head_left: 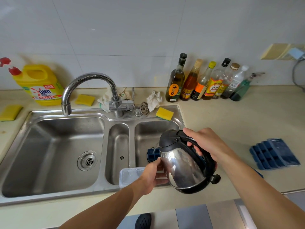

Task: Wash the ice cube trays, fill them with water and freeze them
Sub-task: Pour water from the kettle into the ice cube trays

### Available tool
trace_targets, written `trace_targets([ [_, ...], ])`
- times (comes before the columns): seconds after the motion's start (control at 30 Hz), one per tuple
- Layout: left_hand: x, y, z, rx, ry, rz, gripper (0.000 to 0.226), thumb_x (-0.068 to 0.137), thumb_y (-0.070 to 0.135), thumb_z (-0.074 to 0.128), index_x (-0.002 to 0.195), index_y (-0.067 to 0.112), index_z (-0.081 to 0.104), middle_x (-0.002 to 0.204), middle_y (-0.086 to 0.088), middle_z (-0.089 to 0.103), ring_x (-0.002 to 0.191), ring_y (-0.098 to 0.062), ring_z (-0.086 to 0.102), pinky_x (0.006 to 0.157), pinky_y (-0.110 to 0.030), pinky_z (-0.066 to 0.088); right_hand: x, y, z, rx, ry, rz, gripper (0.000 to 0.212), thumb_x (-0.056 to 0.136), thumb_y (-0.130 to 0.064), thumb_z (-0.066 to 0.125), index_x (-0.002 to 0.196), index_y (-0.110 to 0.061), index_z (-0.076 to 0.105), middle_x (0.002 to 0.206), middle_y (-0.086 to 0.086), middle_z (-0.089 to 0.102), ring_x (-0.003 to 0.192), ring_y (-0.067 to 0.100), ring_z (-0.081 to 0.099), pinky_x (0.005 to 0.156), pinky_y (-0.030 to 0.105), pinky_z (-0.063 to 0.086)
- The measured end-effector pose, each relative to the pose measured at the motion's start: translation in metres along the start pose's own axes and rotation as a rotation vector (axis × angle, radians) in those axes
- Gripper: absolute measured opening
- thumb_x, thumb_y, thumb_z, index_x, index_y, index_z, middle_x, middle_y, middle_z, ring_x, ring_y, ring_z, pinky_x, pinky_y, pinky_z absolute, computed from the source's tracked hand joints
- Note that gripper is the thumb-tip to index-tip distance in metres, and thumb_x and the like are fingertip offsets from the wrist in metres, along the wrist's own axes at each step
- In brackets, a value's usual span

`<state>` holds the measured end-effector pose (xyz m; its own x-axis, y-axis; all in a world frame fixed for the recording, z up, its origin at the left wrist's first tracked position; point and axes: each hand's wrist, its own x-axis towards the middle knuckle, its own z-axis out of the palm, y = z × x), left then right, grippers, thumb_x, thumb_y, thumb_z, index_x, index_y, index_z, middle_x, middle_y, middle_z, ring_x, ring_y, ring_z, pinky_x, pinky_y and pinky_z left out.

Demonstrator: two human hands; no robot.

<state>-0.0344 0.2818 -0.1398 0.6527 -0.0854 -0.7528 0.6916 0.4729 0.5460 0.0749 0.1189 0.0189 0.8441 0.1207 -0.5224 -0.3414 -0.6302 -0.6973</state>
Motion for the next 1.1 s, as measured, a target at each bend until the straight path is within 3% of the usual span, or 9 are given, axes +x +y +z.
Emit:
trace_targets([
  [0.13,-0.002,-0.002,-0.001,-0.013,-0.019,0.006,0.045,0.108,0.035,0.039,0.116,0.007,0.072,0.103,-0.014,0.076,0.1,-0.031,0.071,0.088,-0.048,0.061,-0.002,0.001,0.0,-0.007,0.002,-0.013,0.064,0.092,-0.059,0.064,0.078,0.002,0.073,0.047,0.008,0.052,0.041,0.019,0.046,0.053,0.028,0.043],
  [0.43,-0.008,-0.006,-0.001,-0.017,-0.019,0.002,0.043,0.108,0.034,0.041,0.121,0.003,0.069,0.115,-0.021,0.071,0.111,-0.038,0.067,0.095,-0.056,0.056,-0.011,0.001,-0.001,-0.012,0.0,-0.016,0.061,0.092,-0.059,0.064,0.075,-0.001,0.073,0.046,0.005,0.052,0.039,0.017,0.046,0.047,0.022,0.043],
  [1.1,-0.012,0.0,0.019,0.012,-0.01,0.001,0.041,0.106,0.038,0.046,0.113,0.008,0.072,0.107,-0.017,0.075,0.104,-0.034,0.071,0.083,-0.047,0.062,-0.023,-0.003,-0.022,0.007,0.04,-0.01,0.059,0.094,-0.057,0.064,0.077,-0.001,0.074,0.048,0.005,0.053,0.039,0.015,0.047,0.048,0.025,0.043],
])
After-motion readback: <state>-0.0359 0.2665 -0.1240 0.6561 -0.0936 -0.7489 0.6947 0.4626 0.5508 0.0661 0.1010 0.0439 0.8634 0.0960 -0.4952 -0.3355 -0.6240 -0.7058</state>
